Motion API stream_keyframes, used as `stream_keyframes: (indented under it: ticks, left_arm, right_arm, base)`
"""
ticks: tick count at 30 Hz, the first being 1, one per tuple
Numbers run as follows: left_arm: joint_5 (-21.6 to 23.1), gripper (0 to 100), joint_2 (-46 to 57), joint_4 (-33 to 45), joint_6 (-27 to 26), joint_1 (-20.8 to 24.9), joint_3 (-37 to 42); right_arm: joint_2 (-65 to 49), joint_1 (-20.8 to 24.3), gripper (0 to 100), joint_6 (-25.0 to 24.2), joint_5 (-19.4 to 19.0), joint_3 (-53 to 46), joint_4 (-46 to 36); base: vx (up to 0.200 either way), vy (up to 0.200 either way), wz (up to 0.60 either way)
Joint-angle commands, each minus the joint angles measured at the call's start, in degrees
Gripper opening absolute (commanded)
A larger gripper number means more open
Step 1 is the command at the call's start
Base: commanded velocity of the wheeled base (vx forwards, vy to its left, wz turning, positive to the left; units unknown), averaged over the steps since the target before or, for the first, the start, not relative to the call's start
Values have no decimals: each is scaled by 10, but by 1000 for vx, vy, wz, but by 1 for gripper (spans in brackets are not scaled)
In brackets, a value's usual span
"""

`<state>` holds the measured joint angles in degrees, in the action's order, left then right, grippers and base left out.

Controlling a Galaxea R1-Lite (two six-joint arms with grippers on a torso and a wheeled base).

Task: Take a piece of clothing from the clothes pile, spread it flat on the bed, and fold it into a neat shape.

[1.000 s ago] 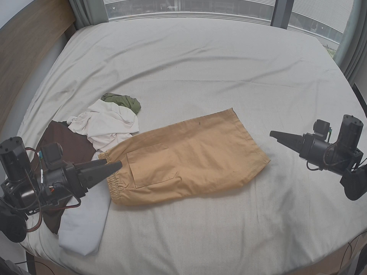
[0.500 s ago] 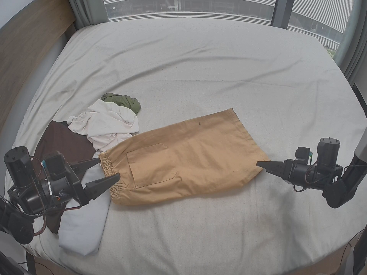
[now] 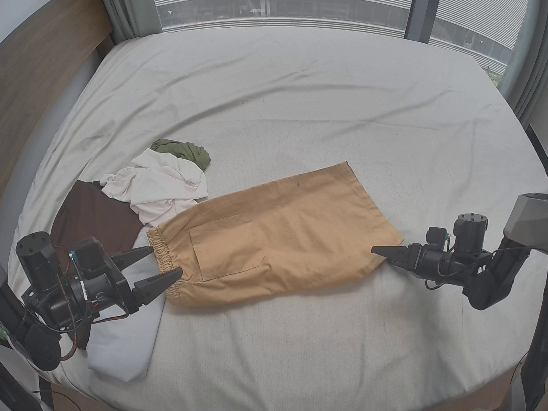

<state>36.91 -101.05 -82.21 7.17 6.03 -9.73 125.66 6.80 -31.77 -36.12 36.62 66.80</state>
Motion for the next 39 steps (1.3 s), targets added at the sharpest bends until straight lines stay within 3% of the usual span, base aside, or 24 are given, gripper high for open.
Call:
stream_keyframes:
  ticks: [1, 15, 20, 26, 35, 36, 39]
  left_arm:
    - [0, 100, -4, -1, 2, 1, 5]
    - [0, 100, -3, -1, 2, 2, 5]
    - [0, 100, -3, -1, 3, 2, 4]
    - [-1, 100, -3, -1, 3, 3, 4]
    - [-1, 100, -4, -1, 4, 4, 4]
    - [-1, 100, -4, -1, 4, 4, 4]
    - [-1, 100, -4, -1, 4, 5, 4]
  right_arm:
    - [44, 6, 100, -11, 7, 27, 9]
    - [100, 60, 100, -116, 12, 31, 180]
    - [114, 64, 100, -118, 15, 34, 206]
    - [129, 75, 100, -117, 52, 47, 213]
    - [129, 75, 100, -118, 53, 47, 213]
    - [129, 75, 0, -118, 53, 47, 213]
    - [129, 75, 0, -117, 54, 47, 213]
  base:
    - [0, 0, 0]
    - [0, 0, 0]
    - [0, 0, 0]
    - [0, 0, 0]
    - [0, 0, 0]
    - [0, 0, 0]
    - [0, 0, 0]
